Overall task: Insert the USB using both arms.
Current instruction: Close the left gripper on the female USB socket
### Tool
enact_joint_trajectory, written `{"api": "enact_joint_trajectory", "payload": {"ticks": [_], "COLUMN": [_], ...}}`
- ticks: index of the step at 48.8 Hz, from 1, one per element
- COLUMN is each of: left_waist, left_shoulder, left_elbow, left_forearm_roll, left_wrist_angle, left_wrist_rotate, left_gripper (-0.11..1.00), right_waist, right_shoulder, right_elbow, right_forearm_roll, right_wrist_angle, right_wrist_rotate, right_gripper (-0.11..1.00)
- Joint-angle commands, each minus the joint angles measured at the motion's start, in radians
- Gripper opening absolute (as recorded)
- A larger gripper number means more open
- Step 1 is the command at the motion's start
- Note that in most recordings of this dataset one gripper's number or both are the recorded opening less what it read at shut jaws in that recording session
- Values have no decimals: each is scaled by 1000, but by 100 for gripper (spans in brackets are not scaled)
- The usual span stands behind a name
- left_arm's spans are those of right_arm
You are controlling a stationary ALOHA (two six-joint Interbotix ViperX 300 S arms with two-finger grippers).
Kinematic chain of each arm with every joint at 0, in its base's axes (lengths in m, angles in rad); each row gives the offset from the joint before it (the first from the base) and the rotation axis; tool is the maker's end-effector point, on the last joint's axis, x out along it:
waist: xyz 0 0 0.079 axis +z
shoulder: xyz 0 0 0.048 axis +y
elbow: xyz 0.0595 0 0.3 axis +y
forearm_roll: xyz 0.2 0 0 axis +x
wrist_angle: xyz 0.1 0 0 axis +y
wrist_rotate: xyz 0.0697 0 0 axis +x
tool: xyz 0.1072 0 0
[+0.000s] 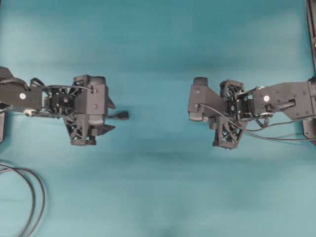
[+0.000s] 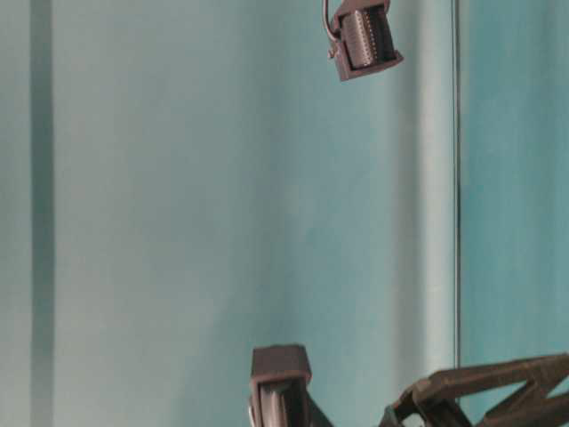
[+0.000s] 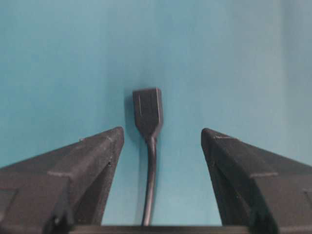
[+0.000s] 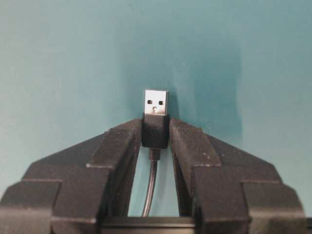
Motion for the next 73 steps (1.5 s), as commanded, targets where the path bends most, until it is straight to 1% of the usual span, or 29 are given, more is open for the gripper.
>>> {"api": "enact_joint_trajectory", "payload": {"ticks": [1,23,31,39,54,57,67,73], "left_waist": [8,26,26,26,26,26,26,23], "left_shoulder": [11,60,86,115,124,124,129,146], "left_elbow": [-28,-44,-67,-91,-91,-89,-91,-94], "left_forearm_roll": [2,-2,-2,-2,-2,-2,-2,-2], "left_wrist_angle": [-8,-25,2,32,28,31,23,18], "left_wrist_rotate": [11,3,-2,-20,-23,-21,-15,-17], "left_gripper": [75,75,75,74,73,70,44,35], "right_waist": [44,44,44,44,44,44,44,44], "right_shoulder": [46,46,46,46,46,46,46,46], "right_elbow": [-15,-12,-11,-11,-9,-6,-11,-14], "right_forearm_roll": [5,5,5,6,5,6,5,6], "right_wrist_angle": [-37,-38,-44,-46,-46,-46,-46,-46], "right_wrist_rotate": [2,2,0,2,0,0,-2,-2], "right_gripper": [26,26,26,26,26,26,26,26]}}
